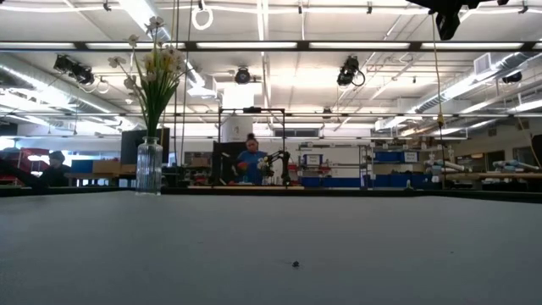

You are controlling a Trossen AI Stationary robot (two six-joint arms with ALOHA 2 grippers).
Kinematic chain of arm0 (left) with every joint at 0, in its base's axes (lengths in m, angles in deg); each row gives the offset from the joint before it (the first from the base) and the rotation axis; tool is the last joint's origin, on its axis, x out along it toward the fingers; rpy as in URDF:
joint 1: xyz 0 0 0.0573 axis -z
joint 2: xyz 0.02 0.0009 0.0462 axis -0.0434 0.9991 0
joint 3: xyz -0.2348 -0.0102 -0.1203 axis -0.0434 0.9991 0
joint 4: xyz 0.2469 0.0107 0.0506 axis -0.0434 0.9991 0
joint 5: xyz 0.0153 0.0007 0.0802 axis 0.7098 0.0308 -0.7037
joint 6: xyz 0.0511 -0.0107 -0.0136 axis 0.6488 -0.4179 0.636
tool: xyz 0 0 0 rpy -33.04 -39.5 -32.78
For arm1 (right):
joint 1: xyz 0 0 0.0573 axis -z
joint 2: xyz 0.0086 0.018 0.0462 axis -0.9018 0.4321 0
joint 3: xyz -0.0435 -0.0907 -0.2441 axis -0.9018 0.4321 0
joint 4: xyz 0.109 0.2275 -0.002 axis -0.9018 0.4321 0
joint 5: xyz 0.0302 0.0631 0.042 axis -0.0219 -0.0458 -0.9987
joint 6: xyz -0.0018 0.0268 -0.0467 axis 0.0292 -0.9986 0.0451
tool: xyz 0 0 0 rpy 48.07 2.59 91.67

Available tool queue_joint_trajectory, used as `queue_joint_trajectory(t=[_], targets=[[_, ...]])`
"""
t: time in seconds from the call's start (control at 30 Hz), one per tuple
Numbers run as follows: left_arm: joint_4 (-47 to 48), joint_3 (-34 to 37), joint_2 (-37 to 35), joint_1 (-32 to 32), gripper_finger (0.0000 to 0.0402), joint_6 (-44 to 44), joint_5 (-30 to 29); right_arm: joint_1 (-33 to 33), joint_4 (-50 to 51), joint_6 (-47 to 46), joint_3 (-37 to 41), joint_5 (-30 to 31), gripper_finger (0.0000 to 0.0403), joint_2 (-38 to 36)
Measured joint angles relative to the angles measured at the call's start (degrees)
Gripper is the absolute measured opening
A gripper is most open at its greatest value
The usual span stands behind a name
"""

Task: Sort flowers into vase by color
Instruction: Put the black flower into the red vase

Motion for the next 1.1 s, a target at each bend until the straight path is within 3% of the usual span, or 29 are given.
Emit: queue_joint_trajectory(t=[0.17, 0.33, 0.73, 0.83, 0.97, 1.1], targets=[[0.88, -0.68, 0.22, 0.00, 0.0109, -1.32, 1.78, 0.00, -0.01, -0.01, 0.00, 0.00, 0.0073, 0.00], [1.45, -1.32, 0.17, 0.00, 0.0116, -2.72, -0.58, 0.01, 0.01, 0.00, 0.00, 0.00, 0.0073, -0.01], [0.83, -4.15, 3.83, 0.13, 0.0244, -4.08, 0.38, 0.01, 0.01, 0.00, 0.00, 0.00, 0.0073, 0.00], [0.94, -4.70, 5.05, 0.11, 0.0263, -5.56, 3.90, 0.02, 0.01, -0.01, 0.00, 0.00, 0.0073, 0.00], [7.54, -9.23, 5.94, 0.11, 0.0266, -4.13, 4.93, 0.00, -0.01, 0.01, 0.00, -0.02, 0.0073, 0.00], [18.74, -14.47, 6.30, 0.11, 0.0262, -0.04, 1.06, 0.00, -0.01, 0.01, 0.00, -0.01, 0.0073, 0.00]])
